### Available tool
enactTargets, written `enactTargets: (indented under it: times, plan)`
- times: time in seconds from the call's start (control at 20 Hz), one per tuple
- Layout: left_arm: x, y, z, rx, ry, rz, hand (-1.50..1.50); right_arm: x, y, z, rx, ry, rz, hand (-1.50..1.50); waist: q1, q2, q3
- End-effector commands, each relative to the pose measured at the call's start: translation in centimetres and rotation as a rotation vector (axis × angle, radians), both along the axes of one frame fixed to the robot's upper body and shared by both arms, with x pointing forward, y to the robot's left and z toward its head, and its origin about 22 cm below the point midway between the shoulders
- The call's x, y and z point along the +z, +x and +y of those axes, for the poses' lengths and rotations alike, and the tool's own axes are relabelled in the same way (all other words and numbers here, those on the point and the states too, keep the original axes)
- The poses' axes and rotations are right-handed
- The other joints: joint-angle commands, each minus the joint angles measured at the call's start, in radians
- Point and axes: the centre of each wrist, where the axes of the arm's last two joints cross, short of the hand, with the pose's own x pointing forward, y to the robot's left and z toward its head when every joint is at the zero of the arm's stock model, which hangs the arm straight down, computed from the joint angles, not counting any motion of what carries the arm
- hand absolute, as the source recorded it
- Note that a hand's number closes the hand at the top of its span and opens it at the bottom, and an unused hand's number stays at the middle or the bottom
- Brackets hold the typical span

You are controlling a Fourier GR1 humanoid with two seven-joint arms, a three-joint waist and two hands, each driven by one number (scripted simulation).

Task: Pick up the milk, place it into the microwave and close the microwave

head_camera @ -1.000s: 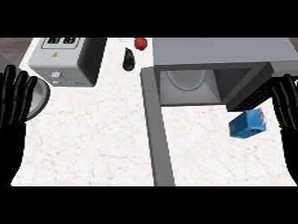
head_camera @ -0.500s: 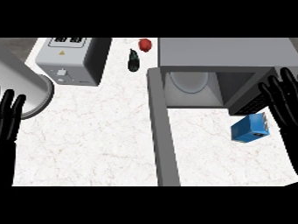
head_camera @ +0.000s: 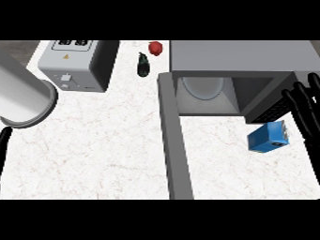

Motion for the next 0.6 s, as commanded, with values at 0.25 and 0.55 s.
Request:
enactTargets:
  times: [0.25, 0.55]
  plan:
    - [-1.5, -3.4, 1.4, -0.004, -0.011, 0.003, -1.50, -2.2, 0.9, -0.7, -0.163, -0.041, 0.040, -1.50, 0.004, 0.000, 0.000]
    - [-1.3, -4.2, 2.0, -0.019, -0.004, 0.017, -1.50, -5.1, 2.3, -1.7, -0.197, -0.050, 0.099, -1.50, 0.003, 0.000, 0.000]
